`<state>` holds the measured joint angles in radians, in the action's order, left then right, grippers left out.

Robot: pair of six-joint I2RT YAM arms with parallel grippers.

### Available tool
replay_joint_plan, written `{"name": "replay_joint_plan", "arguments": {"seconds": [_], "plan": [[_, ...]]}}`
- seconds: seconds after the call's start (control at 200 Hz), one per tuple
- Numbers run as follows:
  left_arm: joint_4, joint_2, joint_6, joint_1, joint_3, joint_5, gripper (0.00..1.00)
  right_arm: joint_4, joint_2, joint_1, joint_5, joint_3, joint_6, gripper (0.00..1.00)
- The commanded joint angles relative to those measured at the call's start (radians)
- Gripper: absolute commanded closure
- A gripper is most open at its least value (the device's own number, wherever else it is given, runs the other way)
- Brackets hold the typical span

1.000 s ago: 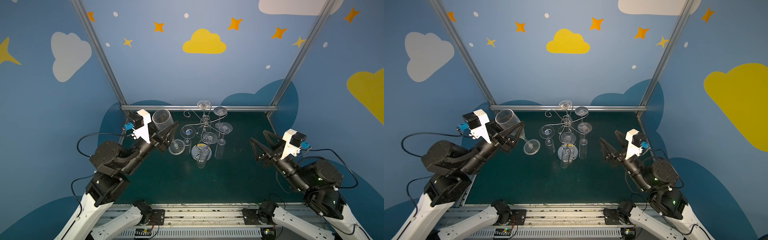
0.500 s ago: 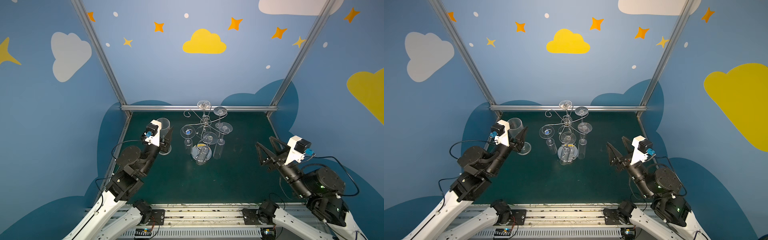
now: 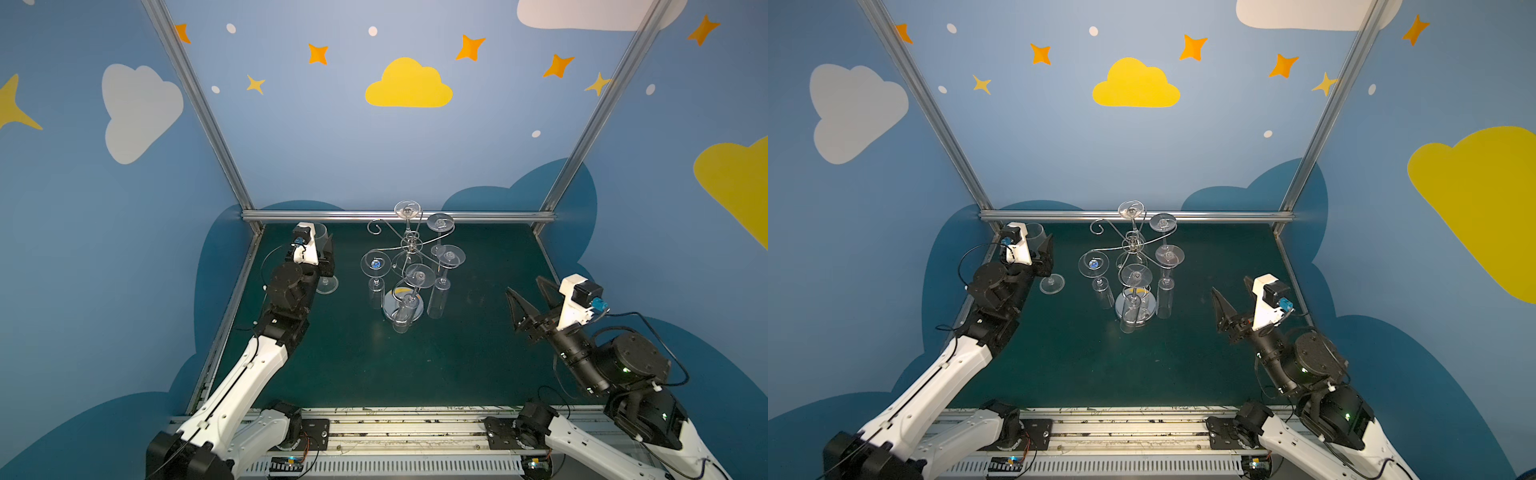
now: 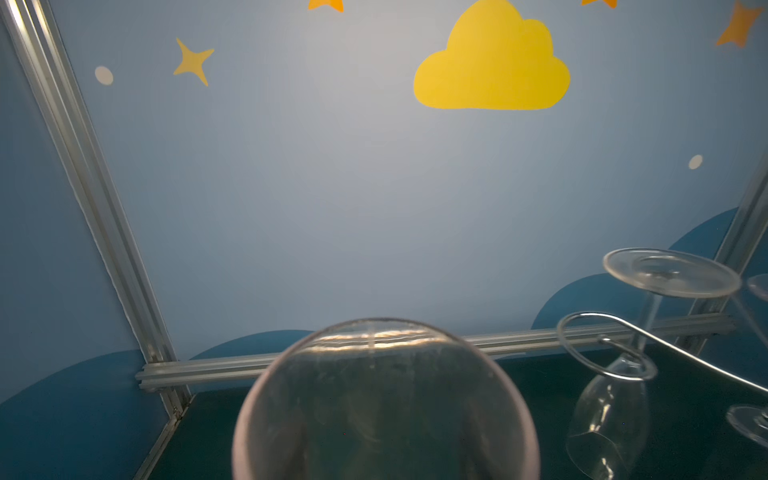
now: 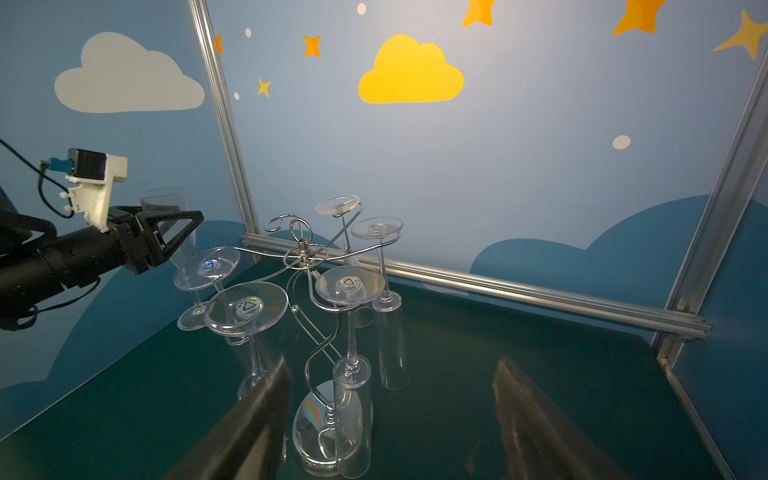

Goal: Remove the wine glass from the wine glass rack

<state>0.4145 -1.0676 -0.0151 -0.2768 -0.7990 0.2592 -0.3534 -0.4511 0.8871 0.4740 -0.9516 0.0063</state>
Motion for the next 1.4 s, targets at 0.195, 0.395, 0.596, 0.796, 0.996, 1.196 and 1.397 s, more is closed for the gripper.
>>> {"name": "replay_joint_plan", "arguments": {"seconds": [0.195,0.395,0.596,0.796,0.996,1.196,1.397], "plan": [[0.321,-0.312,-0.036,0.036,-0.088,-0.093,0.64,0.087,-0.030,-0.012,0.076,0.038,-0.127,0.22],[0.445,-0.523,0.006,0.042,-0.155,-0.120,0.64,0.083,-0.031,-0.019,0.045,0.050,-0.123,0.22],[0.604,-0.713,0.017,0.052,-0.207,-0.131,0.64,0.118,-0.042,-0.029,0.070,0.070,-0.136,0.22],[0.686,-0.848,0.014,0.058,-0.263,-0.126,0.65,0.092,-0.088,-0.053,0.064,0.047,-0.139,0.22],[0.716,-0.930,0.005,0.064,-0.304,-0.133,0.64,0.097,-0.108,-0.089,0.016,0.057,-0.116,0.22],[0.722,-0.978,0.003,0.064,-0.327,-0.130,0.64,0.086,-0.123,-0.121,-0.027,0.056,-0.099,0.22],[0.723,-1.000,0.008,0.064,-0.332,-0.119,0.64,0.078,-0.104,-0.138,-0.028,0.060,-0.095,0.22]]}}
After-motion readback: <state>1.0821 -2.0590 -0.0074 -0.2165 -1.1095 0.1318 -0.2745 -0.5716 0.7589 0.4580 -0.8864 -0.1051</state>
